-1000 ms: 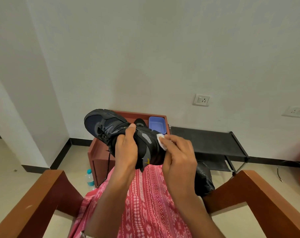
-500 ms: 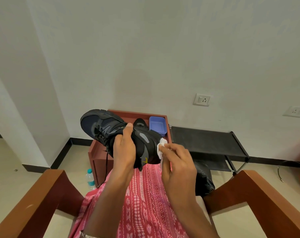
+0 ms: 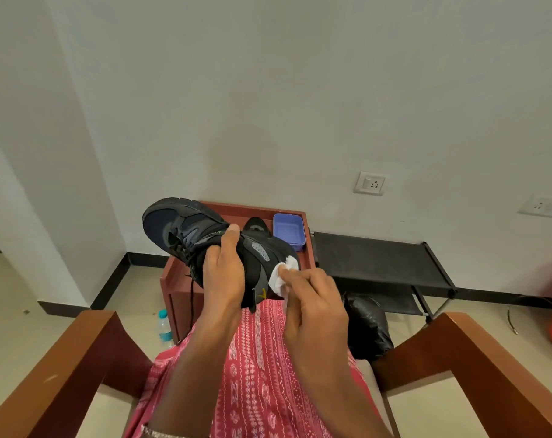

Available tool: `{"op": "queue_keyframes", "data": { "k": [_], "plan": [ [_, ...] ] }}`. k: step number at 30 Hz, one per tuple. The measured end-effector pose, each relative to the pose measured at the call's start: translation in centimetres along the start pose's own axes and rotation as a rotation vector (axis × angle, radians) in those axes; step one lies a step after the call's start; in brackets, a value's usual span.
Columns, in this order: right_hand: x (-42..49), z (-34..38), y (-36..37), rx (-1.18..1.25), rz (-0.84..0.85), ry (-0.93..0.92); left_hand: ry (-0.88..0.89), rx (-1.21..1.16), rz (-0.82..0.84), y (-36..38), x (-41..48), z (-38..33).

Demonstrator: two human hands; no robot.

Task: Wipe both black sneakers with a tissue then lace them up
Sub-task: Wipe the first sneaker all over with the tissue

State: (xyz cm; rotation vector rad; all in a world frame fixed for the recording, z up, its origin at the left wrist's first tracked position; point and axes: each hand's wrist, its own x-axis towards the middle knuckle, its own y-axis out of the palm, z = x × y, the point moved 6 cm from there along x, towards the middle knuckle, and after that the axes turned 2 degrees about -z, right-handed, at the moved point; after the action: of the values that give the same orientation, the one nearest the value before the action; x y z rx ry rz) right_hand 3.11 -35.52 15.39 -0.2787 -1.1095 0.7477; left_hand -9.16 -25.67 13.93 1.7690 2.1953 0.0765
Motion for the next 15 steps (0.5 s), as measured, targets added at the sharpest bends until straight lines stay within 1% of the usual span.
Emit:
{"op": "queue_keyframes", "data": {
  "k": [3,8,11,15],
  "plan": [
    [1.7,0.1,0.0,-0.011,-0.039,-0.019,0.013,0.033,0.028,0.4,-0.1,0.2],
    [3.8,0.9,0.7,-0.077,-0.019,-0.058,0.013,0.028,0.080,1.0,0.0,0.8],
    [2.4,1.4,0.2,-0.043,0.030,-0.081,0.005,0.005,0.052,0.4,0.3,0.7],
    [0.0,1.7,-0.4,0.024,0.070,-0.047,-0.007,-0.004,0.004,0.0,0.3,0.1]
  ]
}}
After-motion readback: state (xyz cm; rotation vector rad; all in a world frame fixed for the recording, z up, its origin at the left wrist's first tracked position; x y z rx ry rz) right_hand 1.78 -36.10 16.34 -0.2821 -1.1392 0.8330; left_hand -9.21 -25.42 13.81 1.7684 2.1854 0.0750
